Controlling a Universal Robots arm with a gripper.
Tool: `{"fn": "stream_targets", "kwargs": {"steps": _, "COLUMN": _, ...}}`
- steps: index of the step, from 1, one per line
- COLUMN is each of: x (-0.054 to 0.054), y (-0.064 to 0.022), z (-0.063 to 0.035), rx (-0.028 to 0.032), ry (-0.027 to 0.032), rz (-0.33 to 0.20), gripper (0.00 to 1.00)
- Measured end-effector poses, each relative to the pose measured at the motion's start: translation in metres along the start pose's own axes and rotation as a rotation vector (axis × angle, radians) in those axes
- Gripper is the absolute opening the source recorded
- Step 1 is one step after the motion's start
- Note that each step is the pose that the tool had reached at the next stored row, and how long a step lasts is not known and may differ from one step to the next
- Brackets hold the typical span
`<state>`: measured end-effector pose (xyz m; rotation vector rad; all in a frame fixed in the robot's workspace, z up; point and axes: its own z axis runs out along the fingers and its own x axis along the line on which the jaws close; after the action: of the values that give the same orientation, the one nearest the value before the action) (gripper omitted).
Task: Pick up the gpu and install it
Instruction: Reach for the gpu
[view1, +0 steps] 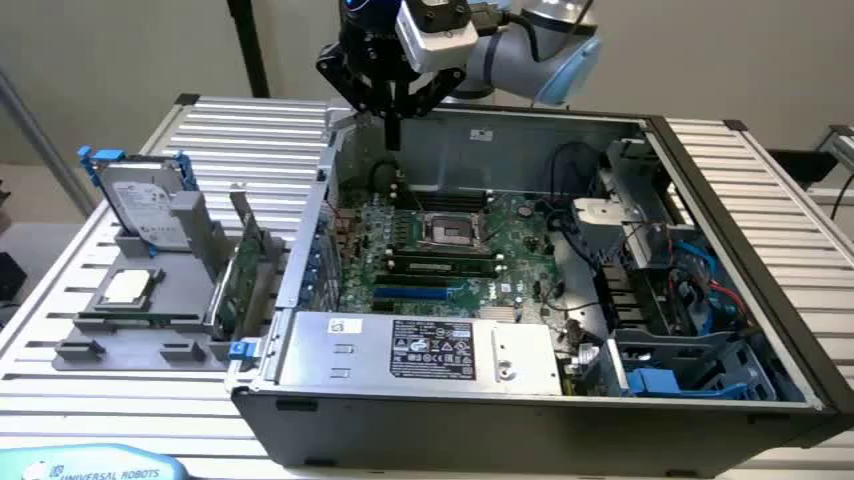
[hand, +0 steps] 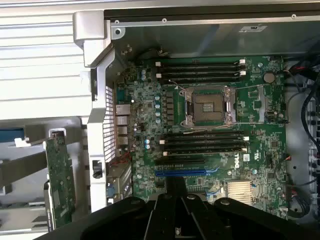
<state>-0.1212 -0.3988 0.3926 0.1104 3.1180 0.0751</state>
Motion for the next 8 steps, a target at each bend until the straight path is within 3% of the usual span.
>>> {"fn": "stream_targets", "kwargs": {"steps": 8, "x": 0.0000, "y": 0.0000, "z": 0.0000, "rx": 0.0000, "ry": 0.0000, "rz": 0.000, "gripper": 0.11}}
